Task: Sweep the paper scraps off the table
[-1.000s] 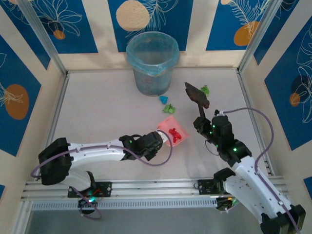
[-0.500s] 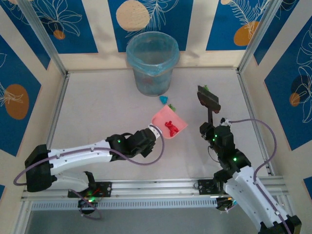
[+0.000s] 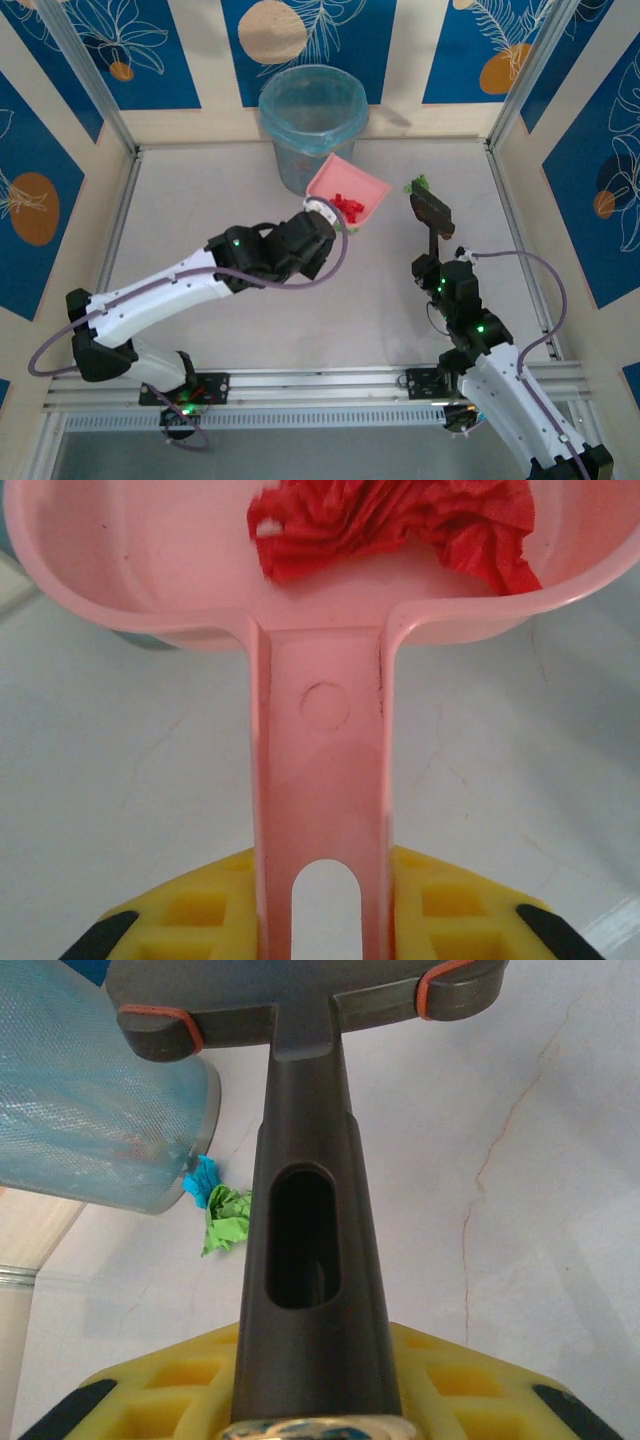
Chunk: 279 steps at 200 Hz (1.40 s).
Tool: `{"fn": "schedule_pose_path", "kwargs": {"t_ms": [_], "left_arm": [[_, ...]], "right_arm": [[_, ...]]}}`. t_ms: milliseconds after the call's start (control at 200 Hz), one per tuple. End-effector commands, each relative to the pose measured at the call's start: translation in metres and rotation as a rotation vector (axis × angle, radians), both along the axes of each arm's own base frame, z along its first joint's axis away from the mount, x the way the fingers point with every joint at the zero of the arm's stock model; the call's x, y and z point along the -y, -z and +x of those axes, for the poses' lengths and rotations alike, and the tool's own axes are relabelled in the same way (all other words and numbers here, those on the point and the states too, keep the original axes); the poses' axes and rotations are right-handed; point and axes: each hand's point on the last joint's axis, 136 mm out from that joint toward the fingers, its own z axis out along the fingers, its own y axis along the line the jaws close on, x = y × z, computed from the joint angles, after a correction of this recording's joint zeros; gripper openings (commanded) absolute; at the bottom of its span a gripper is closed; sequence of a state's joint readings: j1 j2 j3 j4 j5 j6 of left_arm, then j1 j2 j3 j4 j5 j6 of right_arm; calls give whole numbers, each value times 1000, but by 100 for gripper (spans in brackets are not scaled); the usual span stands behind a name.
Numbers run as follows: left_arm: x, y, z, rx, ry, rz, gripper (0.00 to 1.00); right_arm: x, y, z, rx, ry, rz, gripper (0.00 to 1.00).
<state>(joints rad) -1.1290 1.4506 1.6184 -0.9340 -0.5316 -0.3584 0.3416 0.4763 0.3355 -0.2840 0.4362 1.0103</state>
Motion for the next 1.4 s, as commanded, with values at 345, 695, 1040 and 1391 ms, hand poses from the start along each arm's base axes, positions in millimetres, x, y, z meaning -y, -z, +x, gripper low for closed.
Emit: {"fn": "schedule_pose_path", "kwargs": {"t_ms": [345,695,1040,1391], "left_arm": [[-17,-66,97,-135,-169,-242,0],[11,-63,184,-349,-135,-580,0],[28,-79,246,-508,-58,-983,0],[45,-129,273,-613,-8,-1393,0]], "right_arm": [[-22,0,17,3,-64,52,0],[-32,-3,19,6,-104,23,0],[-35,-6,21,13,-115,-1,0],[-37,-6,22,5,-123,-50,0]]}}
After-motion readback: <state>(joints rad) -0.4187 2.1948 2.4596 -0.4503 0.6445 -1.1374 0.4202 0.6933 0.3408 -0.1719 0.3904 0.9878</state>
